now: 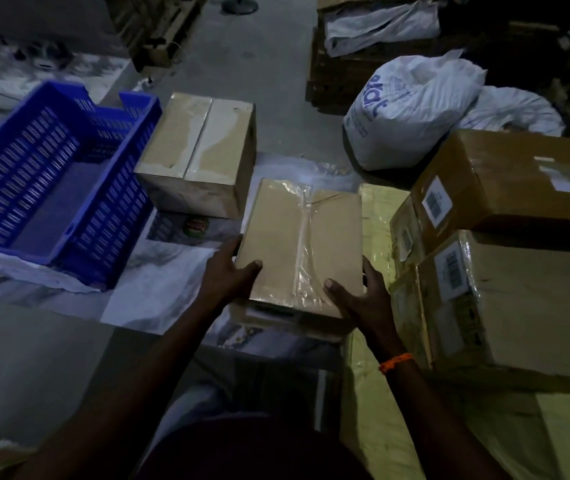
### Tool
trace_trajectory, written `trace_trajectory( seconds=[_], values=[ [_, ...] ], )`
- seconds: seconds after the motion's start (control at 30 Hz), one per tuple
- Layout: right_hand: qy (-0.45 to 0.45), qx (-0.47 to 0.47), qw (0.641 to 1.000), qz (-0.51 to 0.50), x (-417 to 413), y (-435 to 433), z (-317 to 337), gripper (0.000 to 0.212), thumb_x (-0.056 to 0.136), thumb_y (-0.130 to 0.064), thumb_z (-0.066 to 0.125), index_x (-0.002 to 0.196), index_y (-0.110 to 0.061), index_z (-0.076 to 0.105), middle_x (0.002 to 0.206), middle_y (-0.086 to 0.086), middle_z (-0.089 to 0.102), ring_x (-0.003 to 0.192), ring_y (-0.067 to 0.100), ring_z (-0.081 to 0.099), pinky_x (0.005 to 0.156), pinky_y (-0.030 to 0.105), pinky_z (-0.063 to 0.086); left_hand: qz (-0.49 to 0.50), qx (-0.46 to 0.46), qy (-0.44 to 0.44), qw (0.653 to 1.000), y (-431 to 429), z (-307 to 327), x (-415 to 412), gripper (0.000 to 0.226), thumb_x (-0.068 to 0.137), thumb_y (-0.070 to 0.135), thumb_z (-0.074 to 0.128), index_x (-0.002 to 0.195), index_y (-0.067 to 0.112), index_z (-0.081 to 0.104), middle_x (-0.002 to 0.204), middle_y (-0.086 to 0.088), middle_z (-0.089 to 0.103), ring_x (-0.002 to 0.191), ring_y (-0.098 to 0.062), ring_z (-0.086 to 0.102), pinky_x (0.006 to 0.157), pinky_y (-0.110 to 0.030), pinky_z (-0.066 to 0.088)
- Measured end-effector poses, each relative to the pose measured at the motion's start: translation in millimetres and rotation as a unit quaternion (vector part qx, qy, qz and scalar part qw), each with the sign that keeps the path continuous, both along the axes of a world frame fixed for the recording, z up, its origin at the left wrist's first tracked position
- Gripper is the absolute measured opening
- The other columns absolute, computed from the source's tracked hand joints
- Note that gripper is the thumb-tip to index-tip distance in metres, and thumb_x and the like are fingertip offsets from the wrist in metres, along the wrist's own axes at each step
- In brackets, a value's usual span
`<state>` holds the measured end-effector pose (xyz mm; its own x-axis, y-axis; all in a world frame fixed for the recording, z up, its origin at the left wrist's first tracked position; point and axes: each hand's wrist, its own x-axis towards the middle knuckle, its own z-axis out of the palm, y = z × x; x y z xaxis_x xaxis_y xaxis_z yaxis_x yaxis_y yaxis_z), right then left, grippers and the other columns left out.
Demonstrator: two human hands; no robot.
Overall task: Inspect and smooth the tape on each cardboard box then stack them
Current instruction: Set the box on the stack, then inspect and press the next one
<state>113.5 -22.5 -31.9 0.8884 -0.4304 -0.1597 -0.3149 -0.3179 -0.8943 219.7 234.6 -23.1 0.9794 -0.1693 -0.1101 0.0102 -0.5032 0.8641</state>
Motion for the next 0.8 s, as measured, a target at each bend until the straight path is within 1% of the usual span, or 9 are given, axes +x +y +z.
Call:
trace_trajectory(
  seconds=[0.1,0.2,0.27,0.33,0.43,0.5,0.6,0.73,0.8],
  values=[
    [0.025,0.026,0.998,0.046,4,-13,-10,0.097,0.07,-0.055,0.09,0.152,-0.035,0.043,0.14,-0.004,0.055,0.127,0.015,0.056,0.098,0.031,0.054,-0.032,-0.032,0.005,0.999,-1,-8,15,0.083,0.071,0.052,0.07,0.145,0.017,0.053,0.127,0.003,0.064,0.106,-0.006,0.063,0.08,-0.001,0.043],
    [0.06,0.028,0.989,0.129,6,-21,-12,0.132,0.057,-0.057,0.097,0.162,-0.041,0.017,0.151,-0.019,0.048,0.134,0.003,0.048,0.102,0.023,0.049,-0.087,-0.015,0.036,0.995,5,-15,29,0.095,0.074,0.054,0.074,0.154,0.015,0.041,0.14,-0.005,0.06,0.122,-0.017,0.06,0.099,-0.029,0.053],
    [0.077,0.011,0.982,0.17,10,-24,-13,0.152,0.052,-0.051,0.1,0.163,-0.041,-0.002,0.152,-0.031,0.036,0.134,-0.008,0.041,0.1,0.008,0.043,-0.157,-0.002,0.023,0.987,10,-22,36,0.099,0.081,0.046,0.082,0.159,0.016,0.03,0.148,-0.004,0.053,0.128,-0.012,0.055,0.105,-0.026,0.05],
    [0.092,-0.004,0.979,0.185,17,-28,-15,0.158,0.051,-0.047,0.101,0.163,-0.037,-0.01,0.152,-0.031,0.031,0.133,-0.009,0.039,0.093,-0.003,0.036,-0.249,0.048,-0.04,0.966,17,-29,41,0.12,0.079,0.056,0.081,0.163,0.013,0.008,0.166,-0.008,0.025,0.149,-0.014,0.03,0.118,-0.015,0.029],
    [0.092,-0.003,0.983,0.16,31,-34,-17,0.151,0.054,-0.042,0.102,0.164,-0.04,-0.002,0.151,-0.035,0.032,0.134,0.0,0.045,0.088,-0.002,0.04,-0.367,0.164,-0.108,0.909,30,-46,60,0.14,0.073,0.082,0.066,0.16,0.009,-0.017,0.165,-0.021,-0.025,0.156,-0.034,-0.016,0.126,-0.031,0.003],
    [0.077,0.002,0.987,0.138,45,-37,-16,0.14,0.057,-0.04,0.101,0.163,-0.043,0.01,0.155,-0.029,0.039,0.134,0.008,0.05,0.087,0.003,0.046,-0.379,0.218,-0.144,0.887,31,-52,85,0.132,0.074,0.084,0.061,0.163,0.009,-0.002,0.163,-0.032,-0.02,0.153,-0.047,-0.006,0.124,-0.047,0.016],
    [0.076,-0.009,0.993,0.089,76,-34,-14,0.13,0.059,-0.04,0.097,0.163,-0.038,0.019,0.156,-0.012,0.045,0.128,0.018,0.057,0.084,0.012,0.053,-0.371,0.283,-0.226,0.855,14,-40,126,0.107,0.075,0.075,0.06,0.153,0.005,0.038,0.16,-0.033,0.026,0.146,-0.051,0.03,0.11,-0.069,0.037],
    [0.088,0.024,0.993,0.07,131,-28,-5,0.132,0.06,-0.053,0.095,0.163,-0.043,0.014,0.152,-0.023,0.046,0.129,0.008,0.056,0.101,0.04,0.056,-0.354,0.311,-0.232,0.851,-6,-15,175,0.1,0.078,0.084,0.032,0.144,0.011,0.051,0.16,-0.017,0.036,0.152,-0.038,0.024,0.117,-0.066,0.026],
    [0.101,0.03,0.992,0.066,161,-21,0,0.128,0.064,-0.066,0.089,0.161,-0.049,0.008,0.157,-0.015,0.044,0.134,0.015,0.054,0.096,0.048,0.059,-0.33,0.29,-0.212,0.873,-3,-14,200,0.096,0.08,0.088,0.028,0.136,0.016,0.058,0.16,-0.016,0.036,0.152,-0.036,0.024,0.118,-0.062,0.025]
  ],
)
